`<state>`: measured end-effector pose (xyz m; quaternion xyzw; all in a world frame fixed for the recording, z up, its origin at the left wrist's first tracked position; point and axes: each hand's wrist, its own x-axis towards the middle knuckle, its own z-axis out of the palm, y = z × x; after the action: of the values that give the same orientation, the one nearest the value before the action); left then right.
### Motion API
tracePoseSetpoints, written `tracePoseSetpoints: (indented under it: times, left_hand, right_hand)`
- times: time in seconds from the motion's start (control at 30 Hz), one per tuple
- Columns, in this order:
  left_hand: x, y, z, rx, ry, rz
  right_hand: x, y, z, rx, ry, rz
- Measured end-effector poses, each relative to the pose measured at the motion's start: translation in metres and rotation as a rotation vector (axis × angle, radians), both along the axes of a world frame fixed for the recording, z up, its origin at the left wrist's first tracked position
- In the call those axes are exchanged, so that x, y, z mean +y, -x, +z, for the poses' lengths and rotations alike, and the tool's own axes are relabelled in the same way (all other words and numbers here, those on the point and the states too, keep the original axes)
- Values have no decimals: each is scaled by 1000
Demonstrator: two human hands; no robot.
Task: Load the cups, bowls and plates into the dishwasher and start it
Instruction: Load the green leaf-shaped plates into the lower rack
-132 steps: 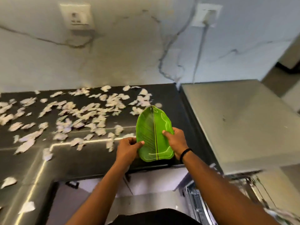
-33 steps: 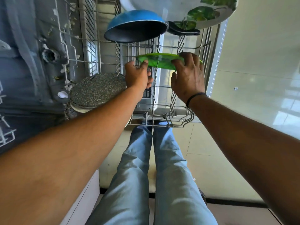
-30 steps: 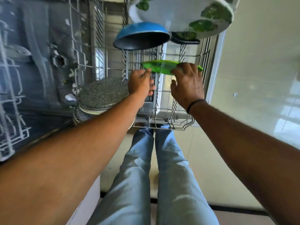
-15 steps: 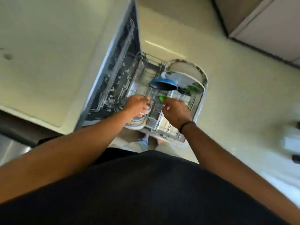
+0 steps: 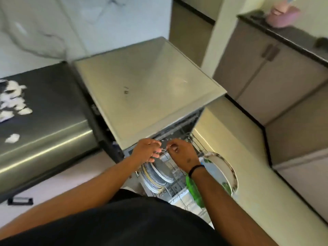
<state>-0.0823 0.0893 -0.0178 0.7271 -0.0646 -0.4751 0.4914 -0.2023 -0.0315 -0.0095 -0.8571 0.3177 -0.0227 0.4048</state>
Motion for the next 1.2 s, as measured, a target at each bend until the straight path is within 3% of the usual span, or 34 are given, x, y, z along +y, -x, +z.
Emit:
tracePoseSetpoints:
  times: [0.07,0.3,0.7,1.0,1.2]
  left_hand:
    - [29,-9,15,27,65,142]
    - [152,-39,55,-241,79,627]
    - [389,-78,72,-266,199,1276]
    - [596,-76,38,-170,286,1715]
    - [706,-34,34,-176,306,1952]
  right_hand:
    - [11,-28,6,-32,4,118]
    - [100,-127,43,-168,41,548]
    - [353,-244,82,-215,63,1104]
    - [581,-269,53,-160,20,1444]
    - [715,-259,44,-181,-82,1620]
